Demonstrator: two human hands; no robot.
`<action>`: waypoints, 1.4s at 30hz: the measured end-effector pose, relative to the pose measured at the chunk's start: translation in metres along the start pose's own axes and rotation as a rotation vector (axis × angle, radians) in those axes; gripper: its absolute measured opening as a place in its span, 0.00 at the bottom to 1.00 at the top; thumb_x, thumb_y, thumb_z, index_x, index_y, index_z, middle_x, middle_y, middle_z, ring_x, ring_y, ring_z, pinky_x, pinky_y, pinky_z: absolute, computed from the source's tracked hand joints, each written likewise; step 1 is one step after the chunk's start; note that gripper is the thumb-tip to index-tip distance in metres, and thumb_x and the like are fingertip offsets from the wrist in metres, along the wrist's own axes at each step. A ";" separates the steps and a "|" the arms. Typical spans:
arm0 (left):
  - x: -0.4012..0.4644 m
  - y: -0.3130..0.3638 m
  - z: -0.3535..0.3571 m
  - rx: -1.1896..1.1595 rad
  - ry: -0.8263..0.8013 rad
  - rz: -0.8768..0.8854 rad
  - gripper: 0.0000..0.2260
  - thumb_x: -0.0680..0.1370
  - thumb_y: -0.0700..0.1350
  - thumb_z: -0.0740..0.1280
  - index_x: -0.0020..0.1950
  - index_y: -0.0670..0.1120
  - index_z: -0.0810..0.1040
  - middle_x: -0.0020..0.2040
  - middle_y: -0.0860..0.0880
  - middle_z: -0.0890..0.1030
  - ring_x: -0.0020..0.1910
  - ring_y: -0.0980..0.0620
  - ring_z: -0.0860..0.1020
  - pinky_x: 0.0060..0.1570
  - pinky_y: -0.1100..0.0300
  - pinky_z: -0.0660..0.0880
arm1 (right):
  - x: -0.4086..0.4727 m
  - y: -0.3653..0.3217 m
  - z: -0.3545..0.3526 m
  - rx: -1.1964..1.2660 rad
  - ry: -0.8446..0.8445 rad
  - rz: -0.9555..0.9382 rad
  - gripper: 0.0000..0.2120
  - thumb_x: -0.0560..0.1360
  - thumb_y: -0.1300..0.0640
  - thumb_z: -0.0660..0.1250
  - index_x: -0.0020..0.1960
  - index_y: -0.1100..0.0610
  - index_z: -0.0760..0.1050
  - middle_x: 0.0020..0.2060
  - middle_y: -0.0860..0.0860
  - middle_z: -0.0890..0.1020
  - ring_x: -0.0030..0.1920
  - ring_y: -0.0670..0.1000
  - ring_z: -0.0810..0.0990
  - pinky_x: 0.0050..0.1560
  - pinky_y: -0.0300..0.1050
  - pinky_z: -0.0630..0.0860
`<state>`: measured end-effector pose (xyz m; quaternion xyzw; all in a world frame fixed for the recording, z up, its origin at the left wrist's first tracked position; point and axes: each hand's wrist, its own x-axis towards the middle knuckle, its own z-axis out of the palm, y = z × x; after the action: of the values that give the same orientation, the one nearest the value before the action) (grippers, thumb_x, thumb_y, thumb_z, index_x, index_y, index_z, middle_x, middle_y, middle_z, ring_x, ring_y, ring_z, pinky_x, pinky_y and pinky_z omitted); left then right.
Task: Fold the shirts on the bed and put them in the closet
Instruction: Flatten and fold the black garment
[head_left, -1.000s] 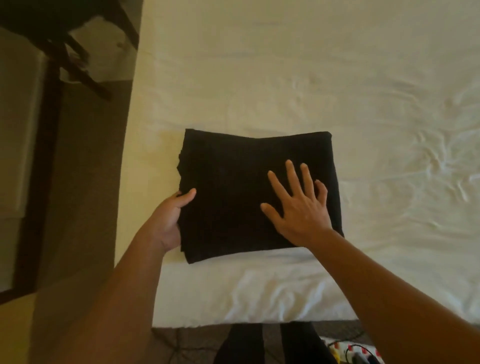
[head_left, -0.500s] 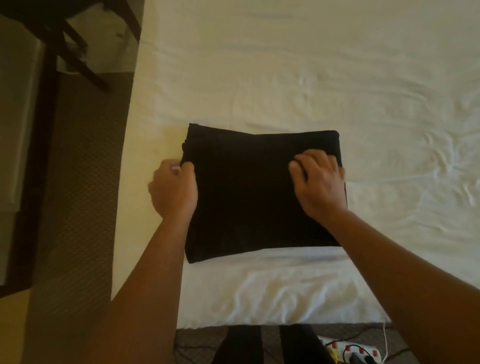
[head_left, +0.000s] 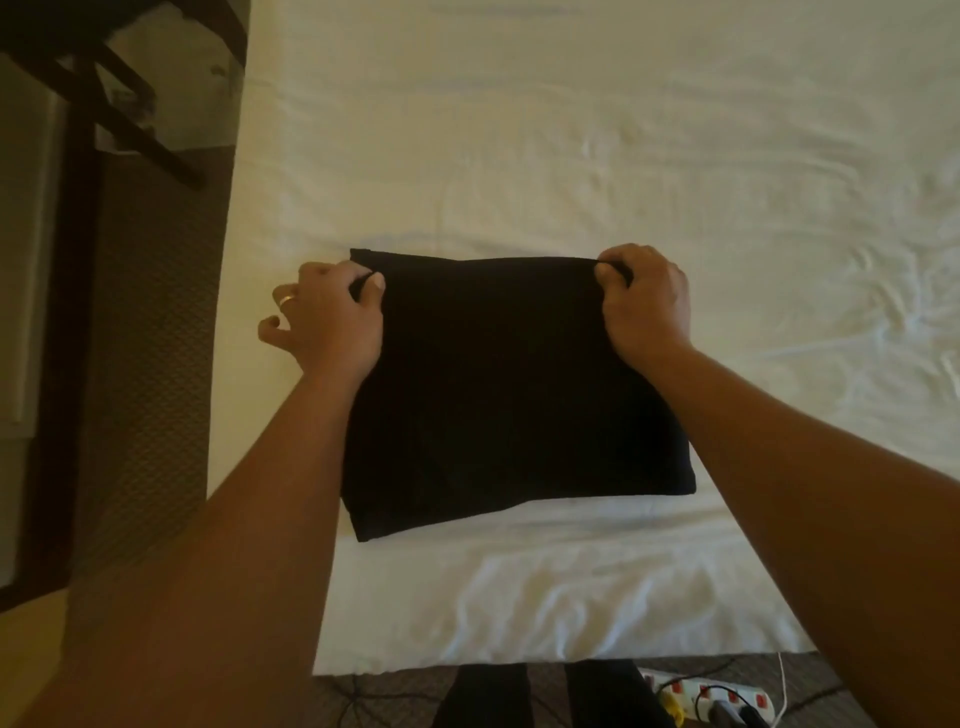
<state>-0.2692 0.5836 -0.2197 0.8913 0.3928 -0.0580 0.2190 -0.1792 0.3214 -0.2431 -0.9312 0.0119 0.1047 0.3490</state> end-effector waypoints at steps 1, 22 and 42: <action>-0.007 0.002 0.007 0.002 0.061 0.025 0.10 0.83 0.52 0.64 0.63 0.54 0.77 0.72 0.49 0.69 0.73 0.41 0.63 0.69 0.40 0.56 | -0.004 0.002 0.000 0.037 0.013 0.011 0.10 0.82 0.58 0.61 0.58 0.55 0.79 0.53 0.49 0.80 0.55 0.50 0.76 0.61 0.51 0.75; -0.058 0.004 0.031 0.317 0.001 0.575 0.28 0.80 0.62 0.55 0.72 0.47 0.72 0.71 0.42 0.72 0.72 0.36 0.66 0.72 0.36 0.62 | -0.043 0.016 -0.012 -0.420 -0.115 -0.408 0.21 0.78 0.49 0.59 0.69 0.54 0.72 0.65 0.54 0.72 0.65 0.59 0.69 0.64 0.56 0.67; 0.003 0.042 -0.038 0.162 -0.556 0.501 0.17 0.75 0.65 0.71 0.43 0.54 0.71 0.42 0.52 0.77 0.42 0.52 0.77 0.42 0.55 0.69 | 0.009 -0.029 -0.058 -0.642 -0.402 -0.429 0.16 0.76 0.41 0.63 0.52 0.54 0.71 0.37 0.49 0.76 0.41 0.54 0.77 0.55 0.50 0.69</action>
<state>-0.2389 0.5772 -0.1723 0.9243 0.0827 -0.2732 0.2532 -0.1569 0.3060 -0.1830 -0.9349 -0.2835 0.2075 0.0511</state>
